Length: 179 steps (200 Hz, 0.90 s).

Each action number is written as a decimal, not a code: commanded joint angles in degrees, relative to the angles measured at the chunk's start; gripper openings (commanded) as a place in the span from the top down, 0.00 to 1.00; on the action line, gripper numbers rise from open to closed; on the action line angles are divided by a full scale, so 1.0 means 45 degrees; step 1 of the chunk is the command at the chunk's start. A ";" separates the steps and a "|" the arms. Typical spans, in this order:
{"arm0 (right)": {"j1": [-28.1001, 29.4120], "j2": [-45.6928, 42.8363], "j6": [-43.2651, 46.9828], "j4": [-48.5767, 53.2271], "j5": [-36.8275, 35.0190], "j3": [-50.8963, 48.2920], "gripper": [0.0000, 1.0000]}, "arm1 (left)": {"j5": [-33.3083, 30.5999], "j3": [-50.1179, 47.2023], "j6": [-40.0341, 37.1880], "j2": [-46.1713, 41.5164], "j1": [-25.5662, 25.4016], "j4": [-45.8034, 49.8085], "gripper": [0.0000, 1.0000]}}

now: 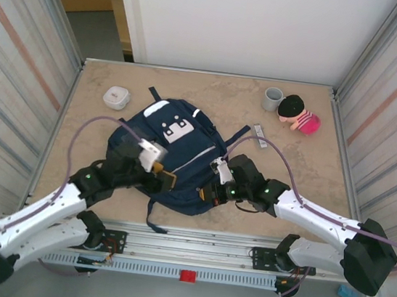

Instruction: Pack books, pencil case, and school supplies into a backpack

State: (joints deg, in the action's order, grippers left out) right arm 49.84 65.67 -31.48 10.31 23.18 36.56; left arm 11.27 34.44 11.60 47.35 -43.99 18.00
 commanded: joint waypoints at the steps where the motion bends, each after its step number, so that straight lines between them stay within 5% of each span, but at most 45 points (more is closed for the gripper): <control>1: 0.0080 -0.0080 0.0028 -0.0428 0.0843 0.0246 1.00 | -0.0444 0.1088 -0.3941 0.1119 -0.1549 -0.0691 0.30; 60: 0.0041 -0.0319 0.0057 -0.0747 0.1338 0.0221 1.00 | -0.3164 0.2798 -0.7300 0.4485 -0.3447 0.0102 0.40; 116: -0.0717 -0.0992 -0.0094 -0.1065 0.2145 -0.0270 1.00 | -0.3616 0.1667 -0.8099 0.4251 -0.3506 -0.0060 0.50; 148: -0.0978 -0.1042 0.0081 -0.0503 0.1905 -0.0353 1.00 | -0.3152 0.1075 -0.8085 0.3597 -0.3485 -0.0603 0.87; 179: -0.0841 -0.0969 0.0268 -0.0990 0.1968 -0.0553 1.00 | -0.0872 0.0161 -0.7782 0.2320 -0.3050 -0.1980 1.00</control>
State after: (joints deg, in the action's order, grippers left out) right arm 46.02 62.98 -31.24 7.31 29.80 35.33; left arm 0.10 38.28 -23.81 62.46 -59.53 12.43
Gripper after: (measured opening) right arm 0.065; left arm 0.073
